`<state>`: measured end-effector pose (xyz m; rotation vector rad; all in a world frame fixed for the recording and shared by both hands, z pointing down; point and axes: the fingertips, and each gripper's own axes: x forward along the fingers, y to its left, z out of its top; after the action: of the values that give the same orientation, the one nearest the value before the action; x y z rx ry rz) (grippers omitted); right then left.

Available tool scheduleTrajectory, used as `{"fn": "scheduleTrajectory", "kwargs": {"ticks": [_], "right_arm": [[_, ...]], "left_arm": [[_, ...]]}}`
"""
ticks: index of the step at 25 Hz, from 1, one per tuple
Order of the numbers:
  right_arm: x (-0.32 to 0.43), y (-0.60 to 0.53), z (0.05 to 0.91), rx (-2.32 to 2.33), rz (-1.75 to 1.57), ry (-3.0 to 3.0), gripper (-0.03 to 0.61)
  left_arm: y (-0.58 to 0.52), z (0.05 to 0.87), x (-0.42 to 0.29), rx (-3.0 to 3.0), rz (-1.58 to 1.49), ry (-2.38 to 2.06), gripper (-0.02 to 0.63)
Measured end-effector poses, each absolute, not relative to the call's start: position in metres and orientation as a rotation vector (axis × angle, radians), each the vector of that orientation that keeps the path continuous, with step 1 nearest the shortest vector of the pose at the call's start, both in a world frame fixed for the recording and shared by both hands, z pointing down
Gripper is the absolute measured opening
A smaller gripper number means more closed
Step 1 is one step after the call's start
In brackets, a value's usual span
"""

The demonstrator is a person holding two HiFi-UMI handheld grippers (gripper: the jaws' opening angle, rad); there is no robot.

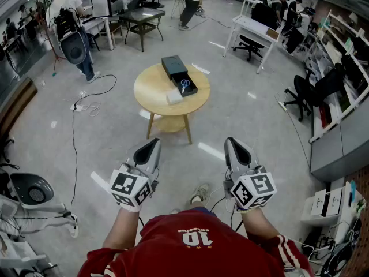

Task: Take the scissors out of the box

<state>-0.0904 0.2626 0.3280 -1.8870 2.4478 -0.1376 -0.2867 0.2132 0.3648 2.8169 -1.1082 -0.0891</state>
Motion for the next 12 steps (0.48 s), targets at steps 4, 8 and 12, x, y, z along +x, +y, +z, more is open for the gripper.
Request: {"fn": "scheduleTrajectory", "kwargs": {"ticks": [4,8,12], "right_arm": [[-0.0916,0.2639,0.3256,-1.89,-0.138,2.439,0.0],[-0.0919,0.2656,0.3275,-1.888,-0.143,2.441,0.0],[-0.0881,0.2701,0.3266,-1.891,-0.135,2.438,0.001]], "left_arm": [[0.2134,0.3641,-0.2901,2.823,-0.08,-1.114,0.004],[0.2154,0.3656,-0.2911,2.822,-0.085,-1.118,0.003],[0.2201,0.3658,-0.2863,2.82,-0.085,-1.114,0.004]]}}
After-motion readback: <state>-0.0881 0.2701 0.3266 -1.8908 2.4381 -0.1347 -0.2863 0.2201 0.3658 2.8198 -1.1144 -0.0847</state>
